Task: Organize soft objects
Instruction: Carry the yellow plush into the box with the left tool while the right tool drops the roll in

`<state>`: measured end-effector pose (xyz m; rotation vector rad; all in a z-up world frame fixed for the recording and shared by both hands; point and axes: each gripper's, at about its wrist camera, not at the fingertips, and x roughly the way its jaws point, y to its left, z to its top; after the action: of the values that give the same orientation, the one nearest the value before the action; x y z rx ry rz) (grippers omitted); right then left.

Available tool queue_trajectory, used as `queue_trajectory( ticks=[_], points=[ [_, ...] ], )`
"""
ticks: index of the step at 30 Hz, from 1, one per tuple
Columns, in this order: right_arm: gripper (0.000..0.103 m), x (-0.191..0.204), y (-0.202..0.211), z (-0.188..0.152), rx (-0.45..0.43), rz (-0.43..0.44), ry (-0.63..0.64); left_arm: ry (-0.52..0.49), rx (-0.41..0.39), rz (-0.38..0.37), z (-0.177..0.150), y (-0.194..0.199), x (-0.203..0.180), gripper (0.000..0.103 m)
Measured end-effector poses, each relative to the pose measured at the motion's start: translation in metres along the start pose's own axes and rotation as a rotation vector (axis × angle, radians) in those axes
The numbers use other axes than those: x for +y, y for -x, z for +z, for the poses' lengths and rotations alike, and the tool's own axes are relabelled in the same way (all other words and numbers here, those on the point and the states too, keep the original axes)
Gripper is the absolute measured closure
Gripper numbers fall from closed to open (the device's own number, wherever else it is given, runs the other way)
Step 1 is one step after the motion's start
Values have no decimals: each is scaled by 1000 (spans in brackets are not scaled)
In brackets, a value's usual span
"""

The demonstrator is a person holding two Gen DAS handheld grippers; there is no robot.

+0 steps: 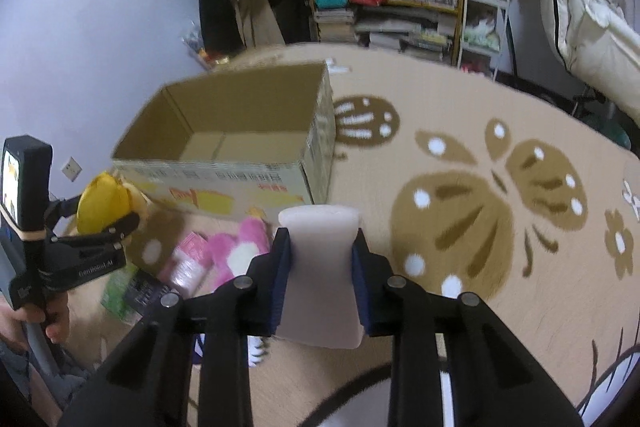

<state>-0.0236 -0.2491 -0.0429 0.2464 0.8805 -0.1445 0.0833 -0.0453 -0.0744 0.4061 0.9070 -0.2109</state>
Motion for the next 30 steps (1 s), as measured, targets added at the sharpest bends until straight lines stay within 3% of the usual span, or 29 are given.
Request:
queue_trajectory(
  ticks=[9,16,24,30],
  points=[
    [73,16,24,21,-120,46,16,41,-159,-12,15,52,8,22],
    [73,27,33,42,-189,86,29,27,-238,5,39,79,6,22],
    [73,39,32,63,-250,129,53,12,-297,43,67,88,-3,22],
    [73,50,26,80,-302,154,79,30,-287,43,82,74,-2,21]
  ],
)
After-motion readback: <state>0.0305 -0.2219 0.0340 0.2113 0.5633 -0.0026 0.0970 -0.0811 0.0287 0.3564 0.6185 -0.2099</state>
